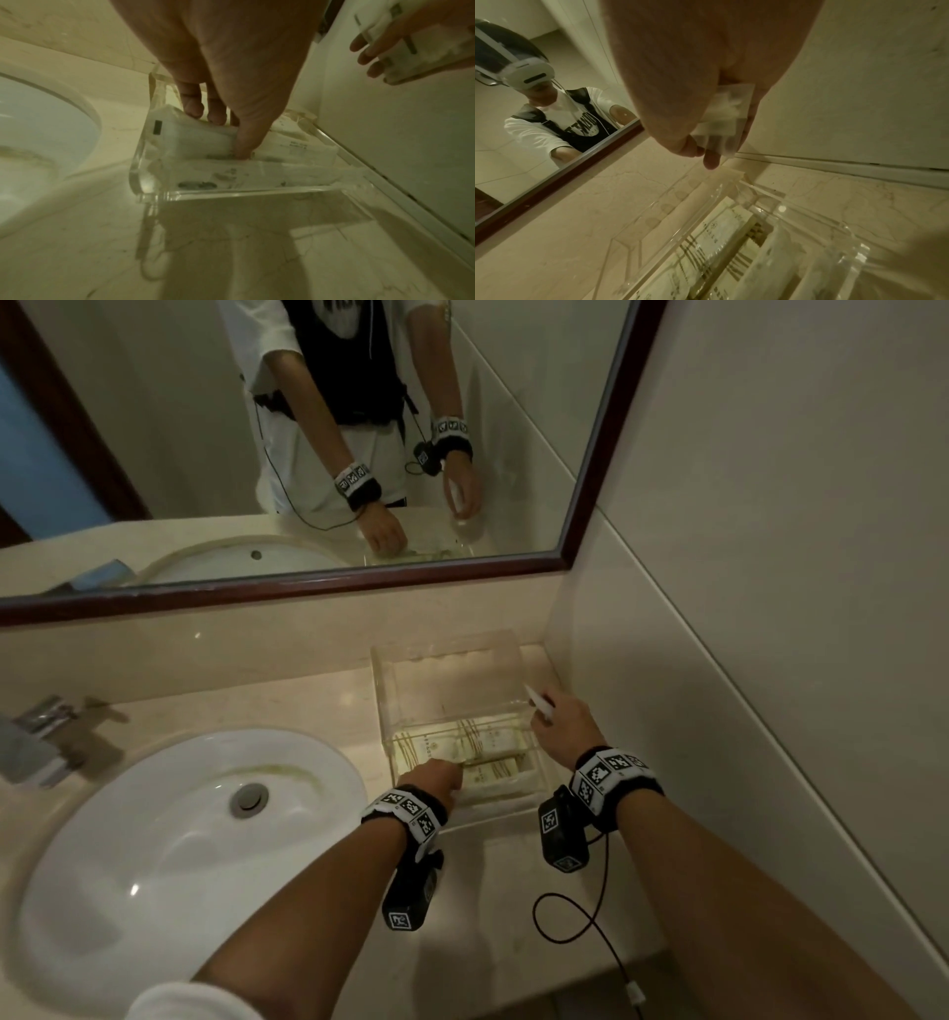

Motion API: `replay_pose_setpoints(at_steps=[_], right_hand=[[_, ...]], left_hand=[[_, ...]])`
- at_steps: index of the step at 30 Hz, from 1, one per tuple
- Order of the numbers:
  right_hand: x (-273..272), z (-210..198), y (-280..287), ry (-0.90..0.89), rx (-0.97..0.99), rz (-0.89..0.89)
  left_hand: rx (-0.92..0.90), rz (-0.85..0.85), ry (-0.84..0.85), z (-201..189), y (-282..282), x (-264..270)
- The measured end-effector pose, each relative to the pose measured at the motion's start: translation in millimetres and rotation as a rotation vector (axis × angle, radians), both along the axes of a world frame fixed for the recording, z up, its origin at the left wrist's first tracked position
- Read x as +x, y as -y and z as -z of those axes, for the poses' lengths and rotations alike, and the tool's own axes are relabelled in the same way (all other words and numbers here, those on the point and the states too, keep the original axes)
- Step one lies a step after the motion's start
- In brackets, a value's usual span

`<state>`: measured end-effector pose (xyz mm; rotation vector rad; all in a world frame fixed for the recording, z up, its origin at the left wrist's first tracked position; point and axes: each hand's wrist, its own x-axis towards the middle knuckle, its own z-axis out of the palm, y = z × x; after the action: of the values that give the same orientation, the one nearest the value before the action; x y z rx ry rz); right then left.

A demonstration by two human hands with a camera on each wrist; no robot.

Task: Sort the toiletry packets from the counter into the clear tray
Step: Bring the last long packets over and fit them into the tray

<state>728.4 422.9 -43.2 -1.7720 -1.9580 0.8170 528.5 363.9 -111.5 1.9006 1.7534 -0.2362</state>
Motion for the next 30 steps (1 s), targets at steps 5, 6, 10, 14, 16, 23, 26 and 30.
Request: replay_pose_setpoints(at_steps=[5,6,10,14,16,23,26,30], right_hand=[[-8,3,-3,0.000,-0.025,-0.026],[-9,4,-3,-0.004,-0.029,-0.032],[-16,6,-6,-0.028,-0.062,-0.039],[-24,6,-8,0.031,-0.156,-0.082],[-33,8,-7,0.090,-0.202,-0.133],[-60,13,2,-0.014,-0.330,-0.196],[-70,19,3,-0.044,-0.390,-0.212],[-79,28,5,-0.123,-0.465,-0.203]], left_hand=[[-0.072,0.009,0.011,-3,-6,1],[-0.106,0.006,0.028,-3,-7,1],[-0.150,-0.027,0.101,2,-5,-4],[-0.084,-0.110,0.168,-2,-4,-11],[-0.060,-0.151,0.211,-7,-6,-17],[0.035,-0.269,0.243,-23,-7,-44],[0.055,-0.347,0.286,-26,-5,-53],[0.078,-0.426,0.346,-26,-3,-60]])
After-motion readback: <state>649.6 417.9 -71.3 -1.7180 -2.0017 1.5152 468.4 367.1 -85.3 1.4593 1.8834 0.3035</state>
